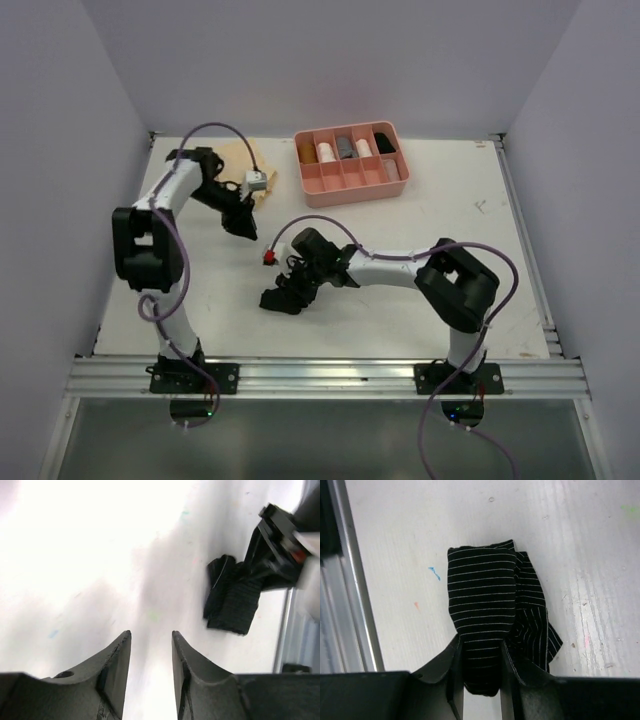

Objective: Roll the underwear

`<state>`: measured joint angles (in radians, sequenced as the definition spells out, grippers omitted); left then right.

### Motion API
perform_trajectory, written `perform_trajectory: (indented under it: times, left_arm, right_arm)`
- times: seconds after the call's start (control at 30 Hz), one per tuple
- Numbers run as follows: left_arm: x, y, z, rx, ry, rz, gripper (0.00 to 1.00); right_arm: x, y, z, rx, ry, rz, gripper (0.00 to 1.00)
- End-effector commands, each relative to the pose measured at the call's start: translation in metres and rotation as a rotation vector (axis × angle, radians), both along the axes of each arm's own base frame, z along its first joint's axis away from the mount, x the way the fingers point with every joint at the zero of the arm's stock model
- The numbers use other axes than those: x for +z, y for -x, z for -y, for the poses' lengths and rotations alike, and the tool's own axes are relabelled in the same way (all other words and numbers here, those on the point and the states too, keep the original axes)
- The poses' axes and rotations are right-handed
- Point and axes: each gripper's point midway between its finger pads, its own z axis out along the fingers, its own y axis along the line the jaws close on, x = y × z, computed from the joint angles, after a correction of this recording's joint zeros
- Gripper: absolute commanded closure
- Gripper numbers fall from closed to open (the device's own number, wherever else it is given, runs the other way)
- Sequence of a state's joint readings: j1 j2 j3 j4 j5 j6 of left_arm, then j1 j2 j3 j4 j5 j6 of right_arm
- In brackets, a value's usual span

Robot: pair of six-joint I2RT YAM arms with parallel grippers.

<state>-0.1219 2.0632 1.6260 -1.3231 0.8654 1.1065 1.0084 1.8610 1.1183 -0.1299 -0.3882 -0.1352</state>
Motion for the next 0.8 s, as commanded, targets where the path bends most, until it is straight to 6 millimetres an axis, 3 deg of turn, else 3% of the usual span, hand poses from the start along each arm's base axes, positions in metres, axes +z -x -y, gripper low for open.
perform_trajectory:
  times: [0.0,0.03,0.07,0.1,0.13,0.17,0.2,0.23,0.3,0.33,0.4,0.43,0.57,0.77]
  left_arm:
    - [0.059,-0.014,-0.029,0.055,0.065,0.309,0.59]
    - [0.061,-0.010,-0.033,0.047,0.060,0.355,0.55]
    - [0.048,0.006,-0.036,0.036,0.053,0.354,0.54]
    - [0.060,0.016,-0.040,0.020,0.039,0.438,0.54]
    - [0.045,0.037,-0.041,-0.007,0.038,0.434,0.52]
    - [0.044,0.041,-0.041,-0.018,0.035,0.484,0.52]
    - [0.053,0.049,-0.043,-0.053,0.027,0.578,0.51]
    - [0.039,0.068,-0.043,-0.073,0.026,0.560,0.51]
    - [0.039,0.078,-0.040,-0.117,-0.002,0.645,0.51]
    - [0.028,0.091,-0.037,-0.135,-0.008,0.632,0.51]
    - [0.030,0.093,-0.026,-0.165,-0.018,0.715,0.50]
    - [0.019,0.103,-0.023,-0.179,-0.019,0.704,0.49]
    - [0.014,0.109,0.006,-0.244,0.008,0.809,0.43]
    - [-0.006,0.103,0.019,-0.256,-0.023,0.834,0.42]
  right_arm:
    - [-0.033,0.018,0.021,-0.095,0.045,-0.313,1.00]
    - [-0.035,0.015,0.022,-0.109,0.036,-0.336,1.00]
    - [-0.033,0.008,0.021,-0.124,0.010,-0.363,1.00]
    - [-0.033,0.007,0.020,-0.130,-0.002,-0.386,1.00]
    - [-0.038,0.002,0.022,-0.159,-0.002,-0.425,1.00]
    - [-0.037,0.003,0.019,-0.151,-0.019,-0.456,1.00]
    - [-0.038,0.001,0.019,-0.163,-0.022,-0.478,1.00]
    - [-0.042,-0.003,0.019,-0.174,-0.034,-0.496,1.00]
    - [-0.043,-0.002,0.017,-0.180,-0.050,-0.557,1.00]
    - [-0.048,-0.005,0.018,-0.192,-0.054,-0.579,1.00]
    - [-0.050,-0.003,0.019,-0.198,-0.058,-0.628,1.00]
    - [-0.052,-0.004,0.020,-0.206,-0.057,-0.642,1.00]
    - [-0.056,-0.007,0.019,-0.200,-0.060,-0.657,1.00]
    - [-0.057,-0.008,0.020,-0.206,-0.060,-0.668,1.00]
